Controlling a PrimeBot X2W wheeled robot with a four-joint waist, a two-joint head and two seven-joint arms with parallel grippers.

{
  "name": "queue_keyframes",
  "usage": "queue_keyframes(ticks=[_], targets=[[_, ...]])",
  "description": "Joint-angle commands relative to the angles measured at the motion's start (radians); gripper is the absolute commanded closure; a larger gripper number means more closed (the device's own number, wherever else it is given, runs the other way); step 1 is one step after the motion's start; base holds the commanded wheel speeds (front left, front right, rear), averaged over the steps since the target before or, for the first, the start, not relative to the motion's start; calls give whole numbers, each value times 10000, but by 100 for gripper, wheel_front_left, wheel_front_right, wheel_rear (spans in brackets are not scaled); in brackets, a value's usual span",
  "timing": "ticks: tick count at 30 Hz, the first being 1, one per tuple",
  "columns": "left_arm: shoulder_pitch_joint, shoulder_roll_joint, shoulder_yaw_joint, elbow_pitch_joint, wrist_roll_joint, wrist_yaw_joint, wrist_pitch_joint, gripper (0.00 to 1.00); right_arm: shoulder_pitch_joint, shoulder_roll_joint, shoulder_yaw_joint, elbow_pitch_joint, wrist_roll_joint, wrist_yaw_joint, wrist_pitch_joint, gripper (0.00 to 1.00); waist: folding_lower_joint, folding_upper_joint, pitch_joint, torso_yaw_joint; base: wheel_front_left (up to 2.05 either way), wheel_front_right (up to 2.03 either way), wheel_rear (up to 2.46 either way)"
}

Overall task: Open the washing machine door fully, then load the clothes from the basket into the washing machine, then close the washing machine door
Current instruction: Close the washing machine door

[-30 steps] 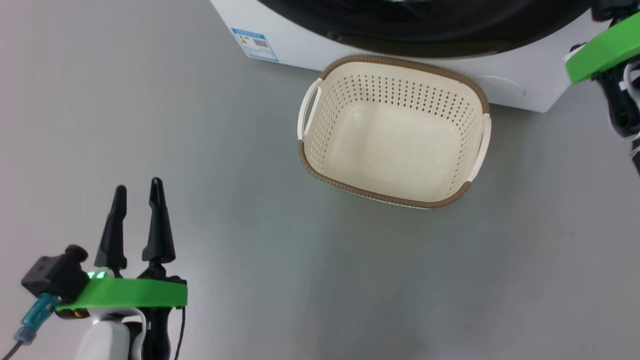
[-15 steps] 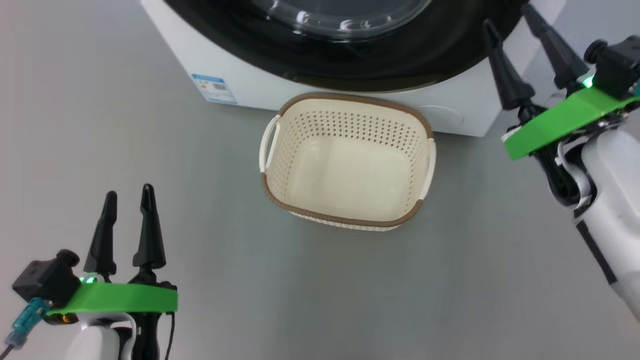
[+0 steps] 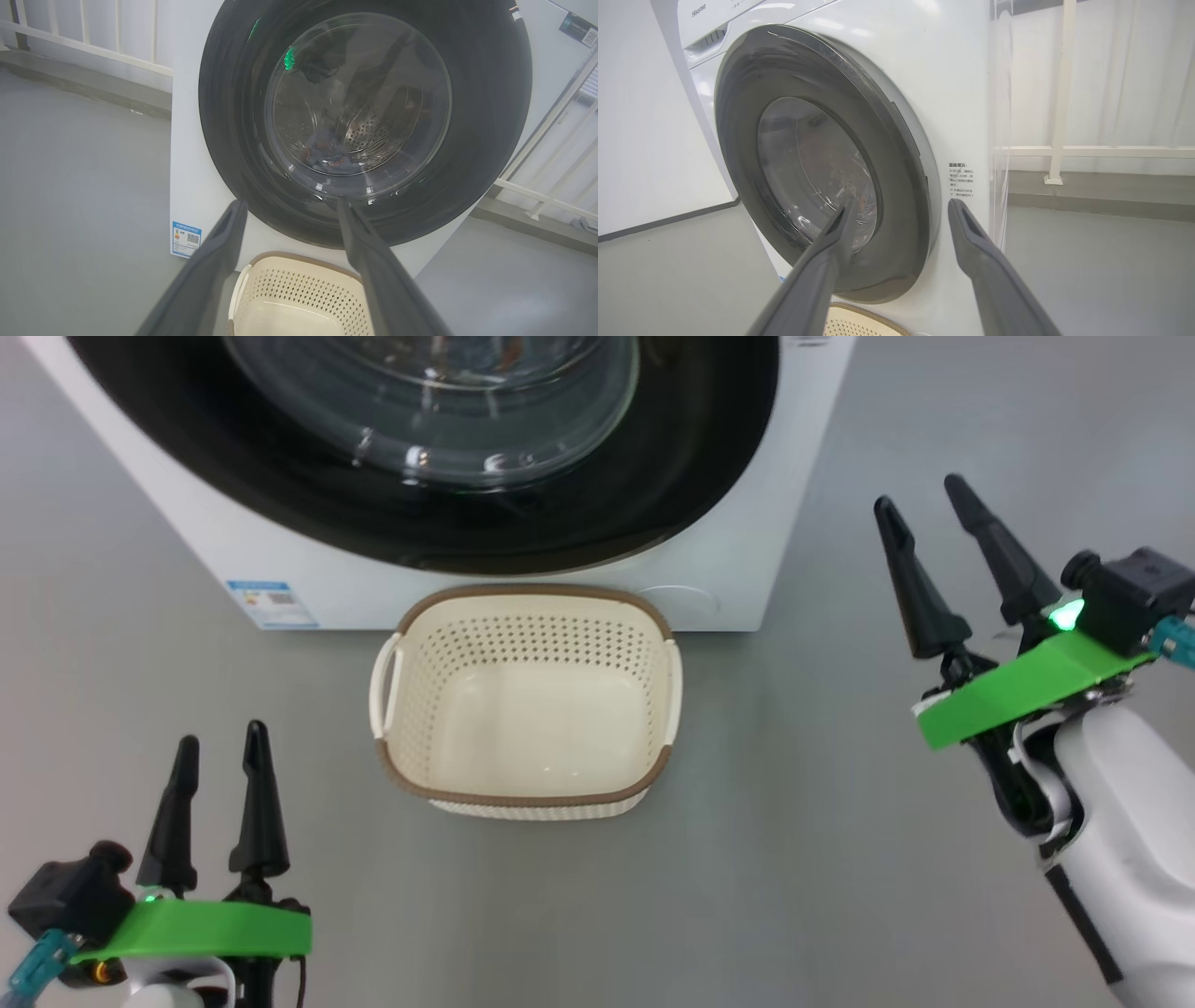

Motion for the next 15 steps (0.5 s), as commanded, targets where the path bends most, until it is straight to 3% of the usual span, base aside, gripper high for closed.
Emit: queue_keyframes(ticks=[1,8,15], targets=[[84,290,385,-208,179,-34,-65,0,343,119,-10,-344,-154,-27,-78,0,0,0,-521,-722,0,0,0],[343,295,464,-347,286,-25,-65,0,1387,297,-322,-810,-434,-27,-78,0,0,0,-799,-1352,0,0,0],[545,261,403,-476,333,39,-65,0,2374,444,-857,-1146,-603,-27,-78,0,0,0,-996,-1569,0,0,0]])
